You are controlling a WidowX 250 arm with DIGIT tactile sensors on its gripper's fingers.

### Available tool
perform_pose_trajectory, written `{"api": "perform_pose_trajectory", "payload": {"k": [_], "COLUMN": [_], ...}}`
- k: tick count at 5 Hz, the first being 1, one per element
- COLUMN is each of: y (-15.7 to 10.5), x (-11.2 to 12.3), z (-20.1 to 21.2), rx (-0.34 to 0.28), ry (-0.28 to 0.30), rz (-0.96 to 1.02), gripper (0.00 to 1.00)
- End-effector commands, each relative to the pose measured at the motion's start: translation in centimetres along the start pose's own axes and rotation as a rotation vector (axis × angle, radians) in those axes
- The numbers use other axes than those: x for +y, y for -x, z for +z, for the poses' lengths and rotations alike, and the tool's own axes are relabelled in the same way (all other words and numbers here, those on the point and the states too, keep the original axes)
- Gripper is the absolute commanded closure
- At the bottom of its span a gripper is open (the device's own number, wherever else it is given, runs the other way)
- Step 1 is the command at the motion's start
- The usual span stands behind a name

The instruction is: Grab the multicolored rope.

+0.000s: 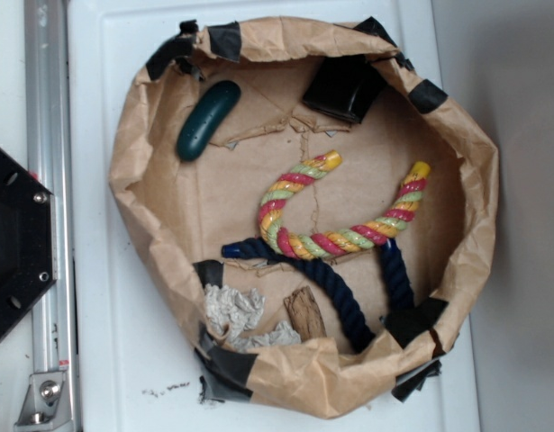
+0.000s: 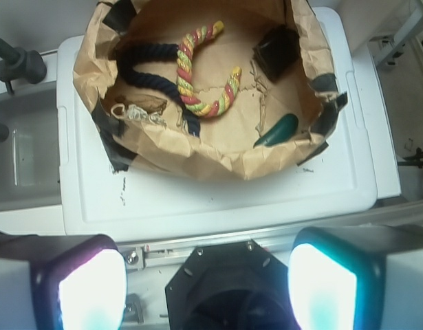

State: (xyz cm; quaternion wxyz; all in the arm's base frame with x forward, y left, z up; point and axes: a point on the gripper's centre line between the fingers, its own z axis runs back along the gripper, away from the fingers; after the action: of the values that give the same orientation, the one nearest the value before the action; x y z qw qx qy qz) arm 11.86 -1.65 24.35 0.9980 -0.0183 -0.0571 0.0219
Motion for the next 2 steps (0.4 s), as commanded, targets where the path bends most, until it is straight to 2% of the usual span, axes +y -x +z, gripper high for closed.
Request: {"api": "perform_pose_trajectory", "payload": {"k": [1, 2], "y": [0.0, -4.7], "x": [0.0, -0.3], "z": [0.0, -2.9], "rx": [0.0, -0.148], "ry": [0.0, 0.008], "rz": [0.0, 0.002], "gripper": [0.0, 0.0]}}
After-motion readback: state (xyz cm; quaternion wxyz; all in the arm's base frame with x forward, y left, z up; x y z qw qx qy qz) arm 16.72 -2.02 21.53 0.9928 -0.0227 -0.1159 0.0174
